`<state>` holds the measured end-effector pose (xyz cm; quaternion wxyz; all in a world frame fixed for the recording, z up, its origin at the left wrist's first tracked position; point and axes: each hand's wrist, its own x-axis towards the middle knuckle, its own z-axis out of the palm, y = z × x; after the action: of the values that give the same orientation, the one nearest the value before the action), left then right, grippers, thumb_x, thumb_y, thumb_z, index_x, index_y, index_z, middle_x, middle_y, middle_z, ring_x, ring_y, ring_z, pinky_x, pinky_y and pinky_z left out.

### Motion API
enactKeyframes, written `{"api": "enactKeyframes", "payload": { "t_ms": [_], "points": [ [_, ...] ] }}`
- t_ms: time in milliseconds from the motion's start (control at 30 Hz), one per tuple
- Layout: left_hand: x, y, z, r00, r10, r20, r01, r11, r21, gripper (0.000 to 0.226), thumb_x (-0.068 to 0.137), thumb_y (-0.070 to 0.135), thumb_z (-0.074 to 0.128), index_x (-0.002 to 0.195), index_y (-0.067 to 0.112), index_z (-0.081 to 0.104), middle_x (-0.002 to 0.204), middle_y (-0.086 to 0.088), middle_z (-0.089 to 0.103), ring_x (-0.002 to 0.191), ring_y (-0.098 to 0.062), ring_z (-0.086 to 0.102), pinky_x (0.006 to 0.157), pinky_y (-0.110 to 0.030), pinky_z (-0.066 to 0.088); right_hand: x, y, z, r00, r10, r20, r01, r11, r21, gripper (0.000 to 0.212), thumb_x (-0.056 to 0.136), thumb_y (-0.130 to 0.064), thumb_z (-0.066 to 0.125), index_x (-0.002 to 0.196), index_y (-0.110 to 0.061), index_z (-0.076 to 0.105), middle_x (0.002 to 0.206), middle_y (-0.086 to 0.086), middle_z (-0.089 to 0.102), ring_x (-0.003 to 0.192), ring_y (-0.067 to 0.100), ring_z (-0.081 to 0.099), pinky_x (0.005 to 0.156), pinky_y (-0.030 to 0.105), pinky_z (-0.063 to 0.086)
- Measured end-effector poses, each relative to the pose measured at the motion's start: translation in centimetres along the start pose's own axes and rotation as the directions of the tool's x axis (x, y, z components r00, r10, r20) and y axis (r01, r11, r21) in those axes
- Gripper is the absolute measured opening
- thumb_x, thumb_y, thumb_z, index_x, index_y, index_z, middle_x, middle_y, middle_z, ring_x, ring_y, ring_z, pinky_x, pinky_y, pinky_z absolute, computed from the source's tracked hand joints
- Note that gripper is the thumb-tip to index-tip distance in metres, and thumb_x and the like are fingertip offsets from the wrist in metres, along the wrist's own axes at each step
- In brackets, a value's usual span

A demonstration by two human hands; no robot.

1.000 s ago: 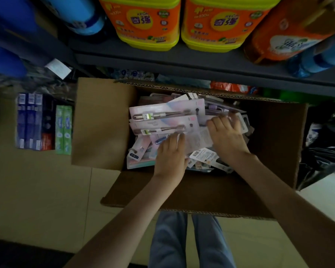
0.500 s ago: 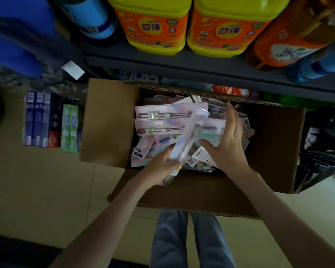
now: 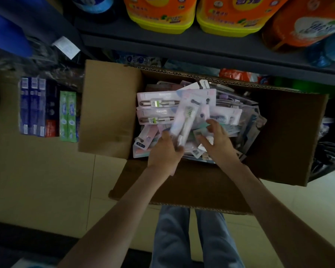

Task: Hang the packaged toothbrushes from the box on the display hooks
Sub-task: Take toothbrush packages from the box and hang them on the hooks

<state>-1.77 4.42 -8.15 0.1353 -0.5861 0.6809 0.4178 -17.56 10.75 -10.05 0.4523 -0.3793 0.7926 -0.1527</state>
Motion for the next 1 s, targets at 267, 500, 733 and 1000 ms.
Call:
{"api": "enactKeyframes", "payload": {
  "t_ms": [267, 500, 733, 1000],
  "points": [
    [0.7, -2.1, -0.2, 0.998, -0.058, -0.031, 0.056, 0.996, -0.071, 0.049, 0.092, 0.040, 0.061, 0.123, 0.010, 0.039, 0.095, 0.003, 0.055, 0.071, -0.008, 0.059, 0.041, -0.009, 0.041, 0.2, 6.3, 3.2, 0.998, -0.063, -0.024, 0.025, 0.672, -0.740, 0.096, 0.054, -0.040, 0.091, 0.128, -0.003, 0.042, 0.113, 0.019, 0.059, 0.102, 0.036, 0.059, 0.082, 0.049, 0.051],
    [0.0, -0.9, -0.4, 0.998, -0.015, -0.062, 0.012, 0.999, -0.045, 0.045, 0.091, 0.039, 0.063, 0.119, 0.011, 0.040, 0.095, -0.002, 0.059, 0.072, -0.011, 0.056, 0.045, -0.012, 0.035, 0.1, 3.9, 2.8, 0.997, -0.074, -0.034, 0.027, 0.697, -0.717, 0.076, 0.080, -0.018, 0.073, 0.139, -0.002, 0.028, 0.125, 0.017, 0.052, 0.117, 0.031, 0.052, 0.092, 0.046, 0.051],
    [-5.4, 3.8, -6.5, 0.998, 0.062, -0.029, -0.065, 0.993, -0.096, 0.044, 0.090, 0.034, 0.064, 0.119, 0.007, 0.043, 0.080, 0.008, 0.048, 0.073, -0.013, 0.054, 0.050, -0.006, 0.039, -5.8, -3.9, -6.3, 0.992, -0.128, 0.005, 0.127, 0.984, 0.128, 0.054, 0.084, -0.005, 0.066, 0.124, -0.009, 0.030, 0.114, 0.016, 0.057, 0.103, 0.027, 0.061, 0.085, 0.047, 0.053],
    [-15.8, 12.4, -16.1, 0.962, 0.258, 0.092, -0.207, 0.905, -0.371, 0.046, 0.084, 0.038, 0.071, 0.120, 0.020, 0.048, 0.109, 0.009, 0.060, 0.100, -0.010, 0.060, 0.080, -0.025, 0.053, -17.0, -15.4, -20.9, 0.993, -0.112, -0.034, 0.102, 0.692, 0.714, 0.045, 0.087, -0.013, 0.065, 0.129, -0.016, 0.049, 0.115, 0.006, 0.064, 0.102, 0.011, 0.066, 0.086, 0.028, 0.054]
  ]
}}
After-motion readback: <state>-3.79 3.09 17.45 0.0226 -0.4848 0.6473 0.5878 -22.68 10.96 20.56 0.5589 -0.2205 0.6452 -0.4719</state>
